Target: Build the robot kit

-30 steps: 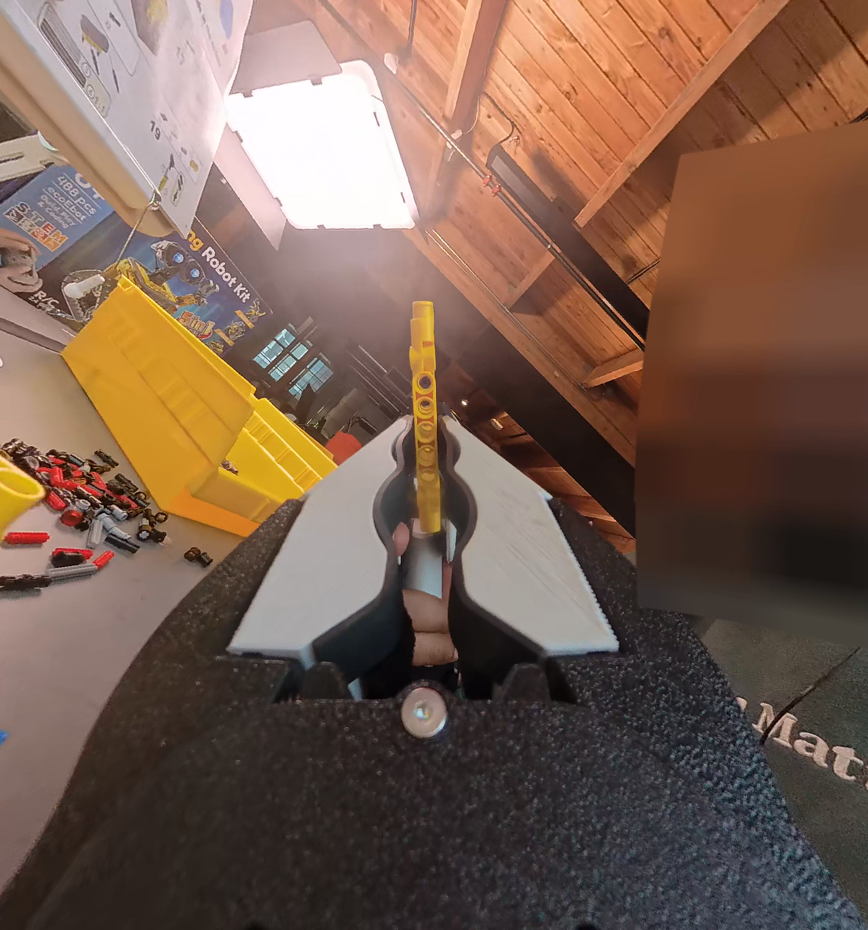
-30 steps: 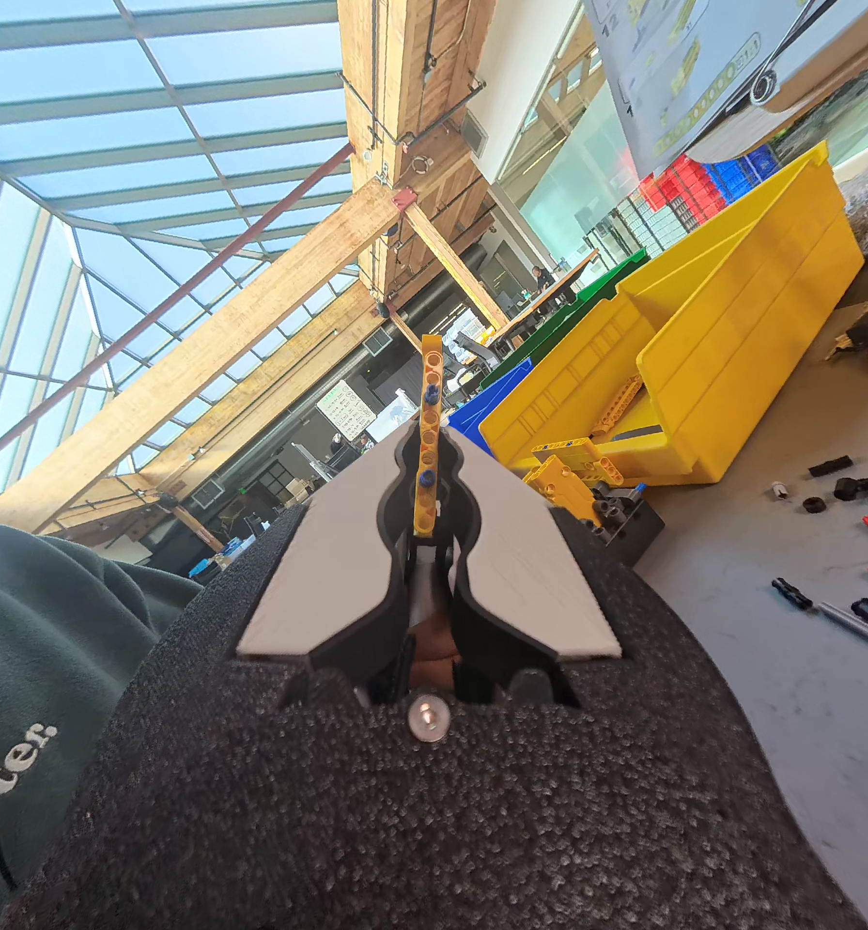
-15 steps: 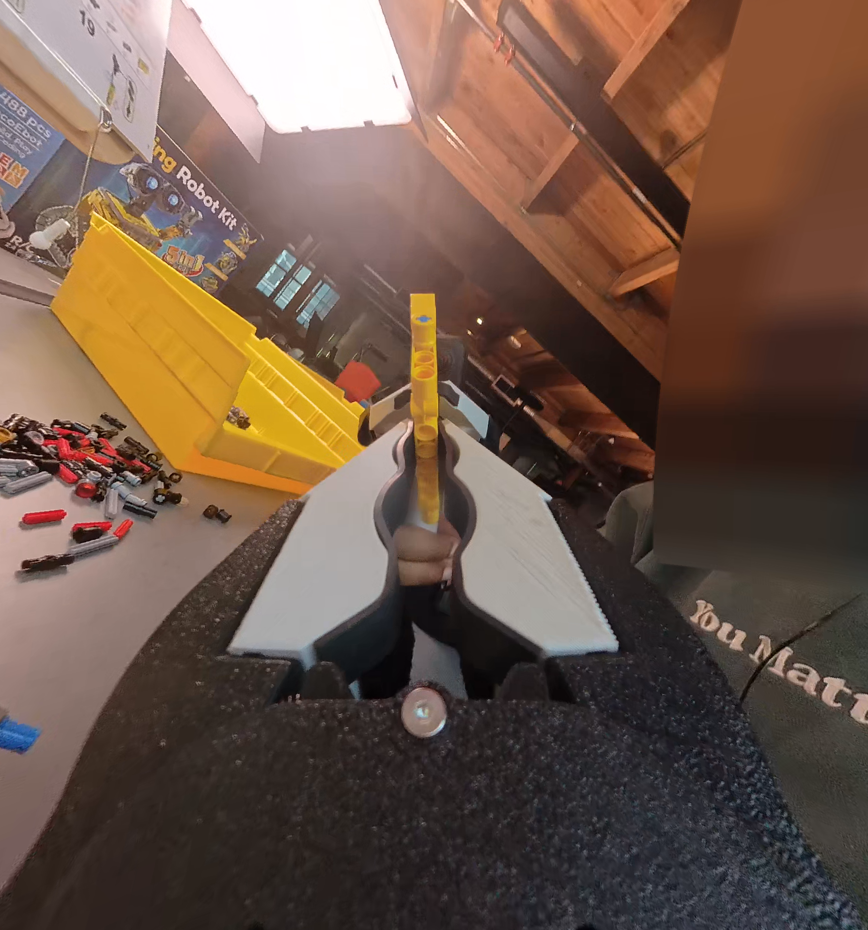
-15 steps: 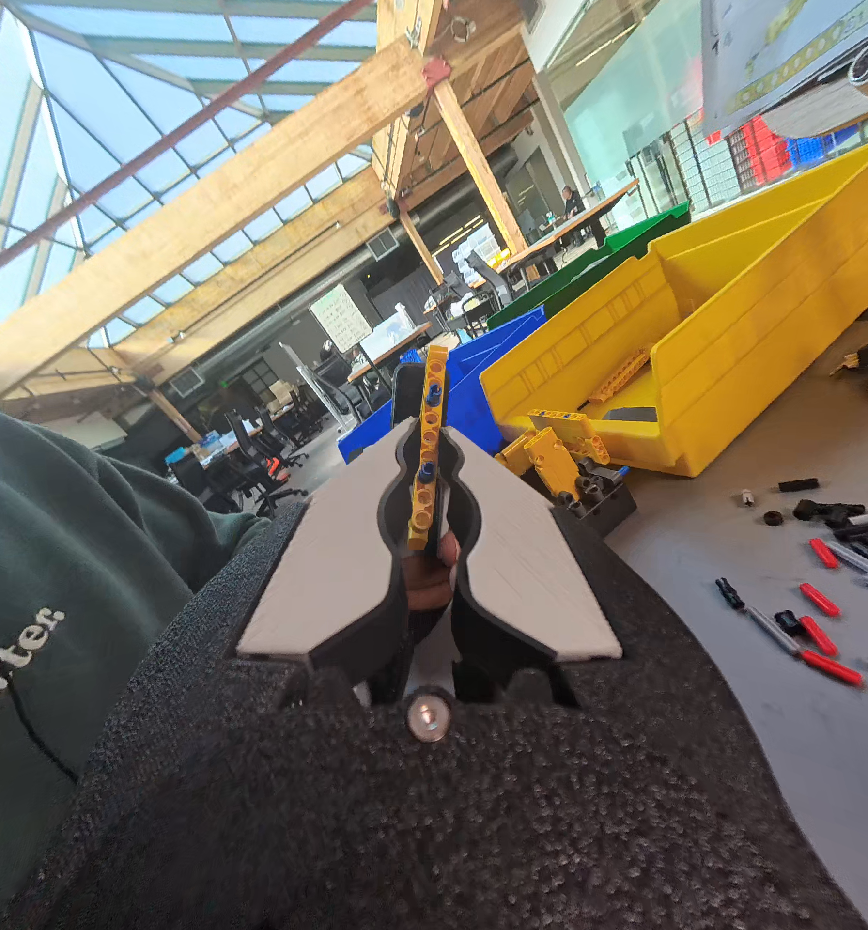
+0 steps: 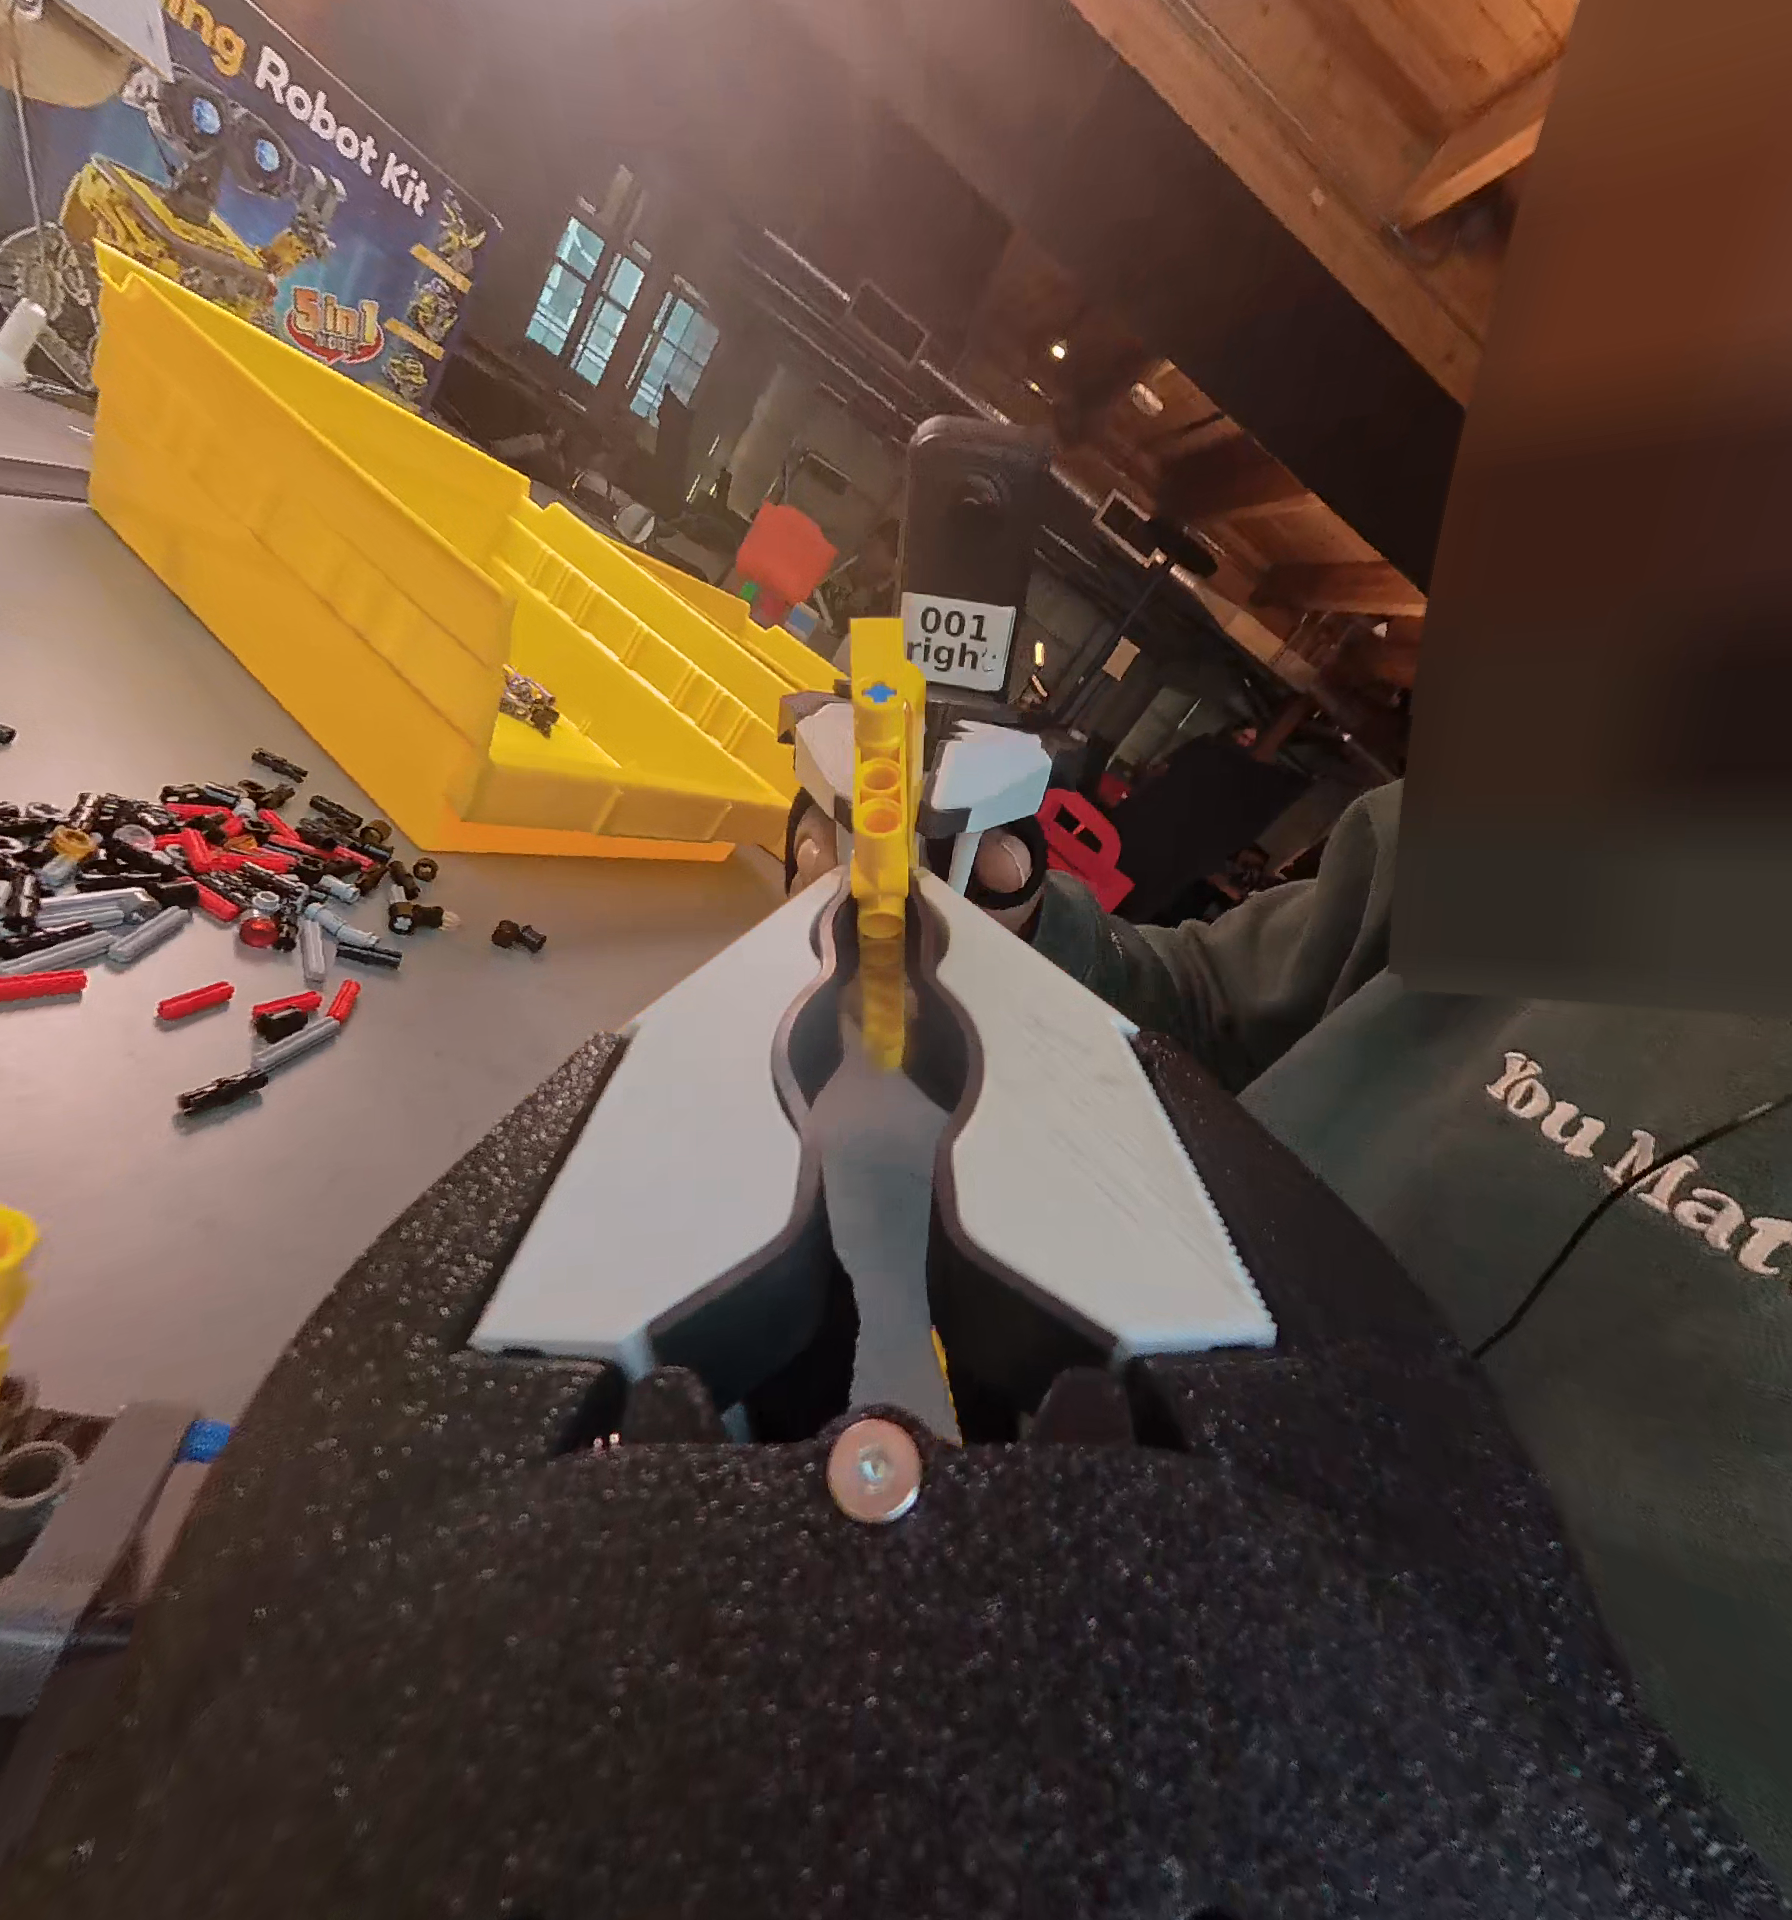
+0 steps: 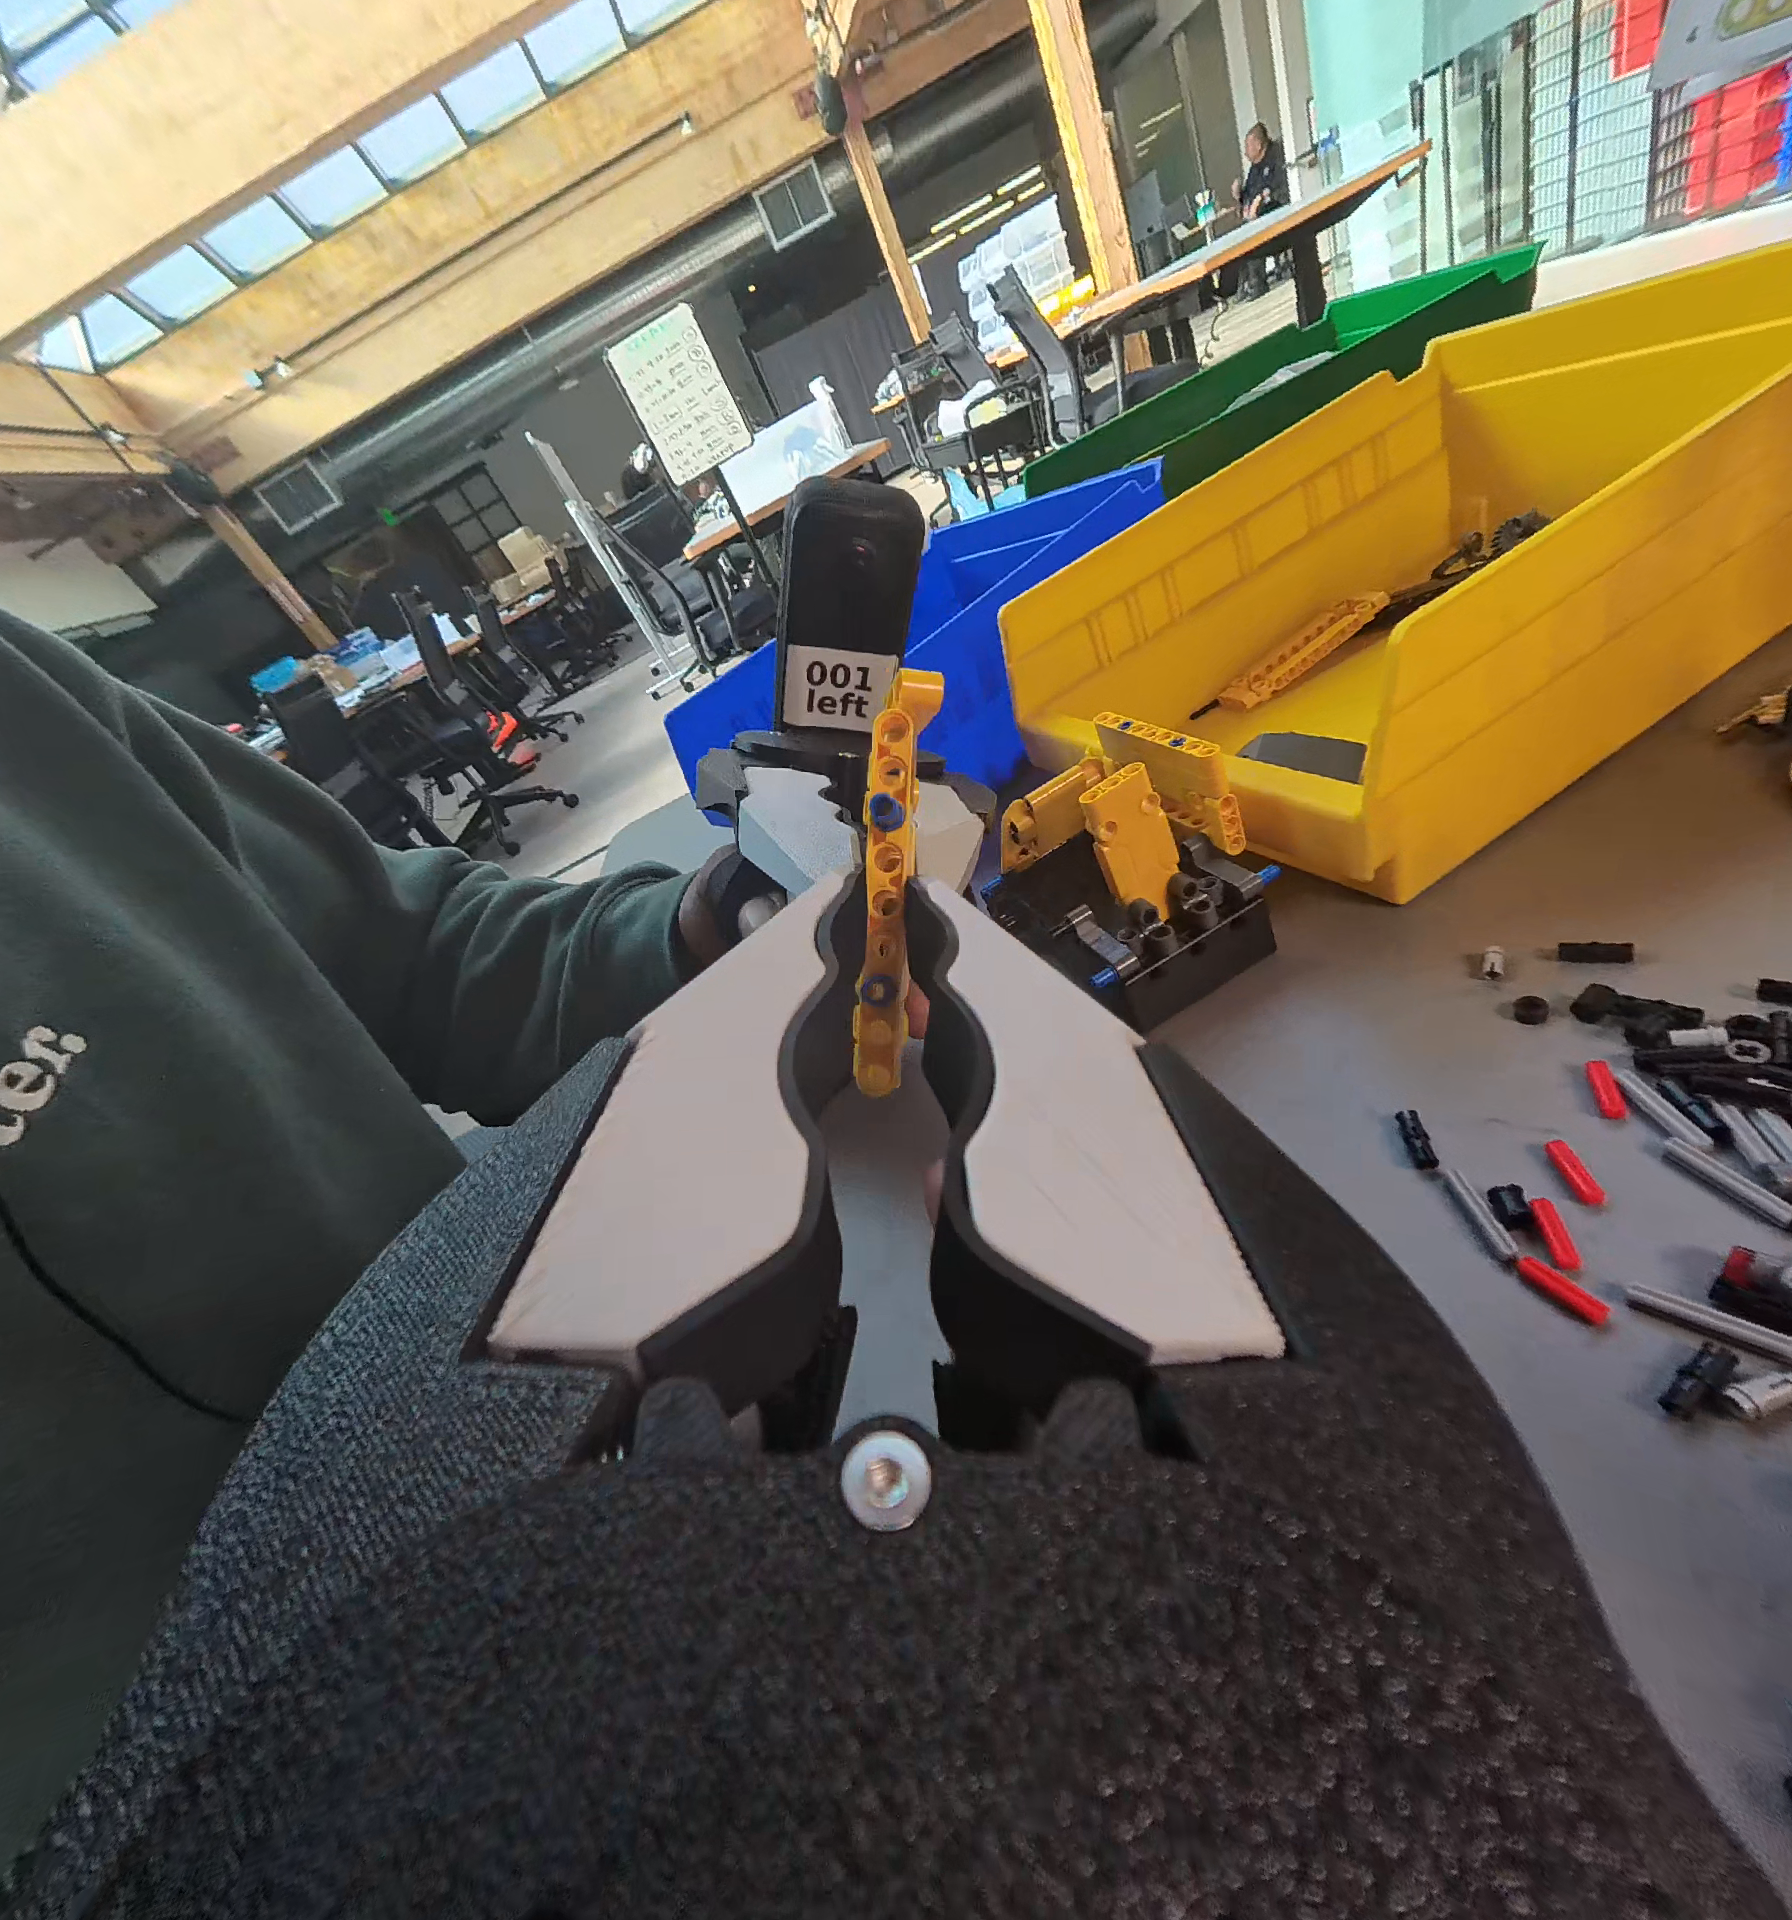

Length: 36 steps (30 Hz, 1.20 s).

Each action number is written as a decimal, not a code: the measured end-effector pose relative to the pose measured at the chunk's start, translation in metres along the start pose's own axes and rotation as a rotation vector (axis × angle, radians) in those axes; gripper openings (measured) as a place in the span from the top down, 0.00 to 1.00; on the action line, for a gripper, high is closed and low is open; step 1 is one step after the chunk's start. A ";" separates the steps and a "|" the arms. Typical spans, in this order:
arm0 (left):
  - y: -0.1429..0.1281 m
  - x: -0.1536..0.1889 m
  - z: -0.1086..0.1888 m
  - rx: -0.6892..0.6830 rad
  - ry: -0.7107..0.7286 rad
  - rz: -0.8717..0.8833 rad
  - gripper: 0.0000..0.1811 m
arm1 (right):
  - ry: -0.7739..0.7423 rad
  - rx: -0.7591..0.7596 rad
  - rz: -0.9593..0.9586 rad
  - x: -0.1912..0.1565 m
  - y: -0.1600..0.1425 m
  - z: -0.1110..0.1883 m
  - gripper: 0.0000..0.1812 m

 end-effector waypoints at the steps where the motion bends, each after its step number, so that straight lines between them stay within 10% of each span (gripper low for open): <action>1: -0.001 0.000 0.001 -0.013 0.006 -0.009 0.97 | 0.007 -0.006 -0.005 0.000 -0.001 0.000 0.97; 36: -0.065 -0.009 0.004 -0.504 0.095 -0.256 0.97 | 0.139 -0.322 -0.060 -0.007 -0.058 -0.004 0.96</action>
Point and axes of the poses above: each gripper's, where its closed fingertips meet, z back along the fingers, y out of its top, x = y × z across the jaws, the point moved 1 cm from there along z, back along the fingers, and after that the axes turned 3 degrees about z, right-handed, at the moved point
